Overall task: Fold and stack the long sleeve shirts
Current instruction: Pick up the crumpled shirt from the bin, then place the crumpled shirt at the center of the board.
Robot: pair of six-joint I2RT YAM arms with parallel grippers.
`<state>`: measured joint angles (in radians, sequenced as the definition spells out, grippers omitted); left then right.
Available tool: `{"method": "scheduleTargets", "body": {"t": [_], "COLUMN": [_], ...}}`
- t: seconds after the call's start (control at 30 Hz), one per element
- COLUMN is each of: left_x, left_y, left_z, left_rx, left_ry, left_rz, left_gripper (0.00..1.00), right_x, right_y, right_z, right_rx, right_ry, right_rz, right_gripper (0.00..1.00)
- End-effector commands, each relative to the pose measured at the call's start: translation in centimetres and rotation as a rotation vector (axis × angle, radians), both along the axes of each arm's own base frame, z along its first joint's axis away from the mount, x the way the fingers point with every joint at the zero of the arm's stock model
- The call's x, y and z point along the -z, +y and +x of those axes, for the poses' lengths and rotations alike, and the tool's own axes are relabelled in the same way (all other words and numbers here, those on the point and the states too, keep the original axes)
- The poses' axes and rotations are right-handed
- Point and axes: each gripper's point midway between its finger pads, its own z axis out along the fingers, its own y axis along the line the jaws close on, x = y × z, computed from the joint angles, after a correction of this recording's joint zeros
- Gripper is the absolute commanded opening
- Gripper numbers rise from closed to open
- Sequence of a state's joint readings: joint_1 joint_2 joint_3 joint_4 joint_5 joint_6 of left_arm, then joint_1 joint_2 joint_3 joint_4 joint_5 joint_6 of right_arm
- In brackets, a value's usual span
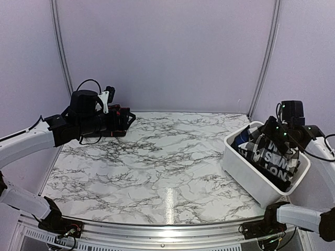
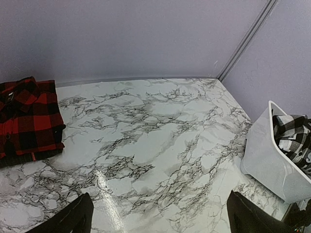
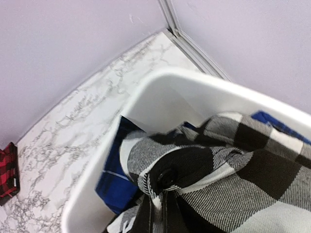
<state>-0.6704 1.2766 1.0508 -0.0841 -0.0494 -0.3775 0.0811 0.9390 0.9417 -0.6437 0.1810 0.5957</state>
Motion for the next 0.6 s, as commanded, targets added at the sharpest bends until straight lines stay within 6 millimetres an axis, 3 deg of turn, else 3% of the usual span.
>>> {"method": "scheduleTargets", "body": {"t": [0.0,0.27,0.43,0.57], "left_x": [-1.3,-1.4,-1.4,-1.4], "left_y": [-0.5,-0.7,-0.6,-0.5], "left_z": [0.3,0.4,0.3,0.3], "left_rx": [0.013,0.019,0.018,0.013], "left_ry": [-0.017,-0.016,-0.016,-0.020], "left_rz": [-0.011,-0.015,-0.016,-0.013], "left_gripper": [0.99,0.99,0.99,0.99], "right_x": [-8.9,-19.5,-25.4,-29.9], "right_y": [2.5,7.1,9.4,12.4], "right_z": [2.3,4.5,5.1,5.0], "right_rx": [-0.159,-0.323,-0.395,-0.503], "right_ry": [-0.240,-0.453,-0.572,-0.685], "right_rz": [-0.014,-0.078,-0.112,-0.108], "right_gripper": [0.00,0.00,0.00,0.00]}}
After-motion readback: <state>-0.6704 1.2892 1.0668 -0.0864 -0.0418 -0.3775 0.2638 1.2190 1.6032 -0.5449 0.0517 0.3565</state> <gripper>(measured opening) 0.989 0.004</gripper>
